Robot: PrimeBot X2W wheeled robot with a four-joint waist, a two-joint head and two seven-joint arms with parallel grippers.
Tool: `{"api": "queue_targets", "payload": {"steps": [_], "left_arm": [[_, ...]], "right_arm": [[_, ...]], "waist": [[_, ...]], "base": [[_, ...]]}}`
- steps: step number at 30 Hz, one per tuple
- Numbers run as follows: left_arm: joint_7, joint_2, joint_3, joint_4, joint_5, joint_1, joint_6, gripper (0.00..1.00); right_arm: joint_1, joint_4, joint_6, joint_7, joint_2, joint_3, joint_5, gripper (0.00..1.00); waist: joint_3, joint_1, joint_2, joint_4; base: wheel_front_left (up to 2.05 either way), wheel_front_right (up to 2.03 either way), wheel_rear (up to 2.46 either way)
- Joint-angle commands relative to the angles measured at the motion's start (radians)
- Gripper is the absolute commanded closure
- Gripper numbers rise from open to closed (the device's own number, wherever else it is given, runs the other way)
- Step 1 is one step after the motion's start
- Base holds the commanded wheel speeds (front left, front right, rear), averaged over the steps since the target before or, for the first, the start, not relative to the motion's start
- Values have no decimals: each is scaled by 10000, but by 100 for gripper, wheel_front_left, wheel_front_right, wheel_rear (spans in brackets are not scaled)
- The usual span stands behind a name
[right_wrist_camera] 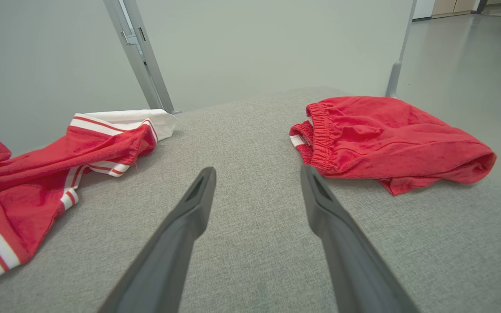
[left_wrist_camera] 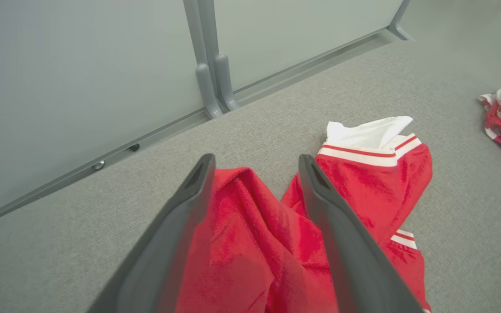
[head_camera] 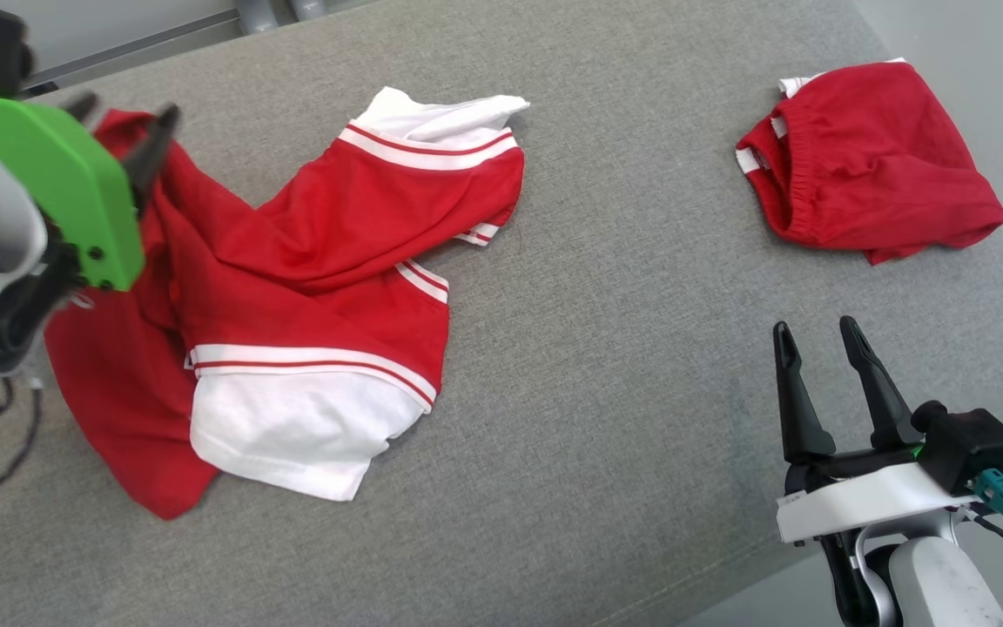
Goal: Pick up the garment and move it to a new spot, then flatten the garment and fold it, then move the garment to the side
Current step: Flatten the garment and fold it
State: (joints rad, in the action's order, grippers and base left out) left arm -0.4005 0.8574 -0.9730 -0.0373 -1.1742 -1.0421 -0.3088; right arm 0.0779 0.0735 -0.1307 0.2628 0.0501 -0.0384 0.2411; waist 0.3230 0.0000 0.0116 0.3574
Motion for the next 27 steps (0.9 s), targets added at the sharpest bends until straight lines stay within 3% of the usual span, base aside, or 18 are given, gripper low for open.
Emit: {"api": "queue_targets", "payload": {"steps": [1, 3, 7, 11, 17, 27], "left_arm": [[272, 270, 31, 211, 356, -158, -164, 0], [621, 403, 106, 906, 455, 164, -423, 0], [922, 710, 257, 3151, -382, 1333, -884, 0], [1062, 885, -447, 4574, -96, 2453, -1429, 0], [1094, 505, -1522, 3995, 816, 3188, -2032, 0], [891, -242, -1686, 2080, 138, 3446, -1630, 0]], "right_arm": [[-50, -4, -1, 27, 10, 39, -79, 0], [-43, -29, -1, 27, 13, 53, -122, 0], [-110, -112, -1, 27, 10, 163, -221, 0], [-31, -97, -1, 27, 12, 135, -310, 0], [147, -124, -1, 27, 13, 40, -430, 0], [19, -105, -1, 27, 13, 55, -460, 0]], "waist": [[-51, 0, -116, -64], [-103, 0, -116, -119], [-158, 0, -116, -317], [-104, 0, -116, -543], [-78, 0, -116, -655], [-65, 0, -116, -575]], "base": [[0, 0, 0], [0, 0, 0], [0, 0, 0], [0, 0, 0], [0, 0, 0], [0, 0, 0]]}}
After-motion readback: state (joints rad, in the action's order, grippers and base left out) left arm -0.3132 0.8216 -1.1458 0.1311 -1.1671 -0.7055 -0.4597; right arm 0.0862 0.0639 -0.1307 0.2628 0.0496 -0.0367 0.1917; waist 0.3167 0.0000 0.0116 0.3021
